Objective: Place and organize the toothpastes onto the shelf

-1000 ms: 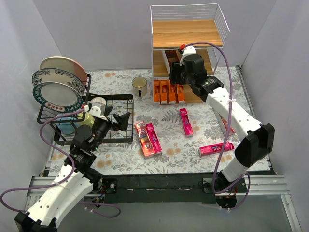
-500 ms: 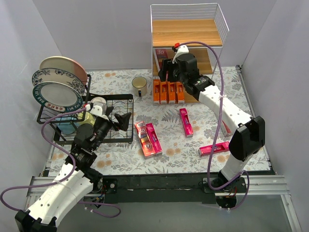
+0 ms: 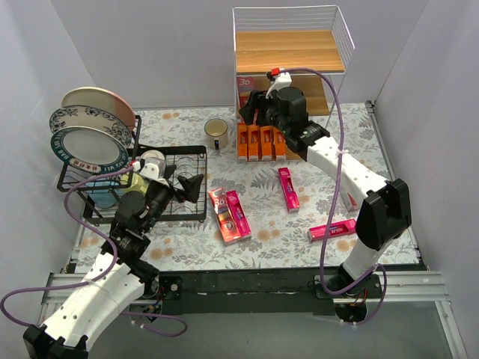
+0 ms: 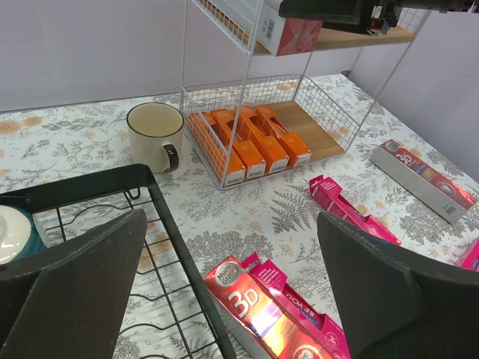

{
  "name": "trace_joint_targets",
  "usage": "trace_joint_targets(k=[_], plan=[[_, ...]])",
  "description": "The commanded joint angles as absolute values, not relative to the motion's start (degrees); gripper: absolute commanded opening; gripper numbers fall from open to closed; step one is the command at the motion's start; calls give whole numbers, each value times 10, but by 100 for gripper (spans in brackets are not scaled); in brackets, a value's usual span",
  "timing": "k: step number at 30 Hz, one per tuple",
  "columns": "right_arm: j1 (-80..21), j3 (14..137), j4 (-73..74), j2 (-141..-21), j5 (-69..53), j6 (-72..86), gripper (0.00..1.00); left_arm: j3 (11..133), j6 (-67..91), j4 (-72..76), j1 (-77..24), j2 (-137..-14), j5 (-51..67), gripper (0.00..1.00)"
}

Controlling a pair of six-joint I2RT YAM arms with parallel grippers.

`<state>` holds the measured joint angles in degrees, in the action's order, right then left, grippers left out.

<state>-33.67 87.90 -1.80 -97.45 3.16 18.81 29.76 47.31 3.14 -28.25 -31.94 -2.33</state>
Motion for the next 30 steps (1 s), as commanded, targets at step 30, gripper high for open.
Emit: trace_joint_targets(k=[30], plan=[[-343,782,-45,-824,-56,106,94,315,464,24,-284,-308,-28,98]])
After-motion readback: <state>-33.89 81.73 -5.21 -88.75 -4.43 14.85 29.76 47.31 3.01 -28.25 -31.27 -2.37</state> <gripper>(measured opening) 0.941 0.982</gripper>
